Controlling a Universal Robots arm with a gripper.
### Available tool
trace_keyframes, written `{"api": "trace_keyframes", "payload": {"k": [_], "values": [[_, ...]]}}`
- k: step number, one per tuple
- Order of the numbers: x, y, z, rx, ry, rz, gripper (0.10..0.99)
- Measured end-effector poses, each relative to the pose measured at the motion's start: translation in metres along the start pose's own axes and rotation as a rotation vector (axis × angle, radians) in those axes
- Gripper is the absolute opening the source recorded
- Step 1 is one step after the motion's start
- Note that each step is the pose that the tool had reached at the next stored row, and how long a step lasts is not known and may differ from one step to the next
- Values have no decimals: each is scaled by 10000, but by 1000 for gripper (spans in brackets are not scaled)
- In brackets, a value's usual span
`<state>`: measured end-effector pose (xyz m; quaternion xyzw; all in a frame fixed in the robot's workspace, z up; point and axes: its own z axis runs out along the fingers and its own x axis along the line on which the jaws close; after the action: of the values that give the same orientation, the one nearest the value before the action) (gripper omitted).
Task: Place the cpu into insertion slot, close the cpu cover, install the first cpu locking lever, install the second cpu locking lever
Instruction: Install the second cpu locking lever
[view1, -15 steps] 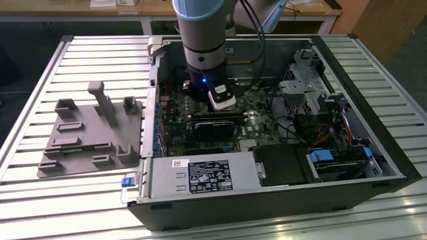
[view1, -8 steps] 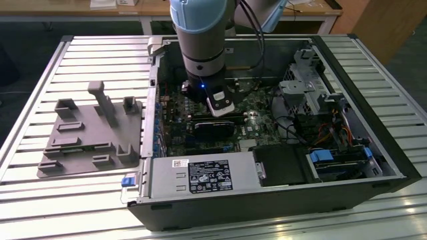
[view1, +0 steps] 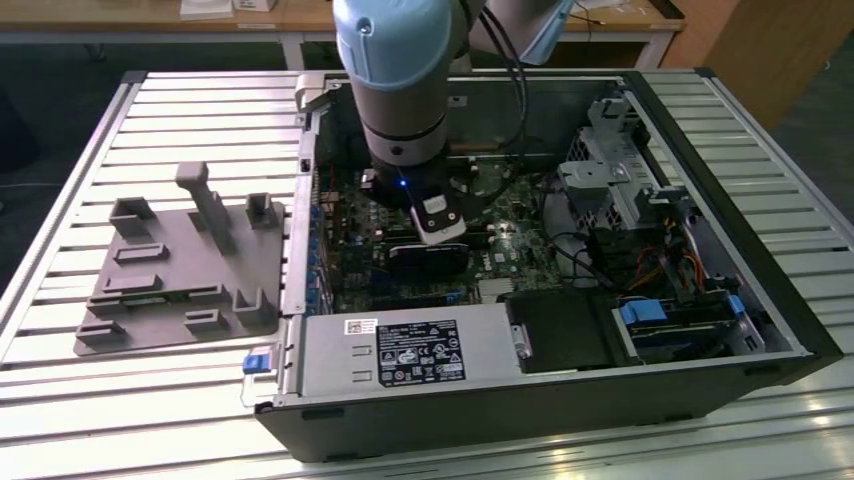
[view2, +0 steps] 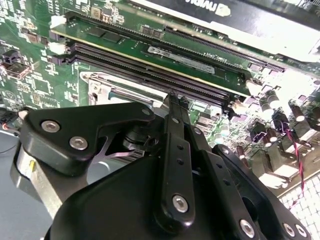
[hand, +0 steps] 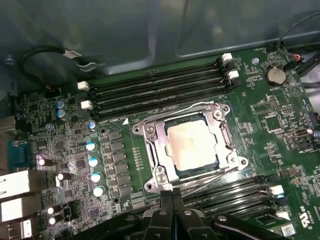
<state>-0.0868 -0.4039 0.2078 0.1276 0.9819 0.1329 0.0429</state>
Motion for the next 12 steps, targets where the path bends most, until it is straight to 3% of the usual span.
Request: {"api": "trace_keyframes", "payload": {"k": [4,12], "values": [[31,-22,33,-175,45,20,102],[69,-54,108,-350,88,41,102]]}}
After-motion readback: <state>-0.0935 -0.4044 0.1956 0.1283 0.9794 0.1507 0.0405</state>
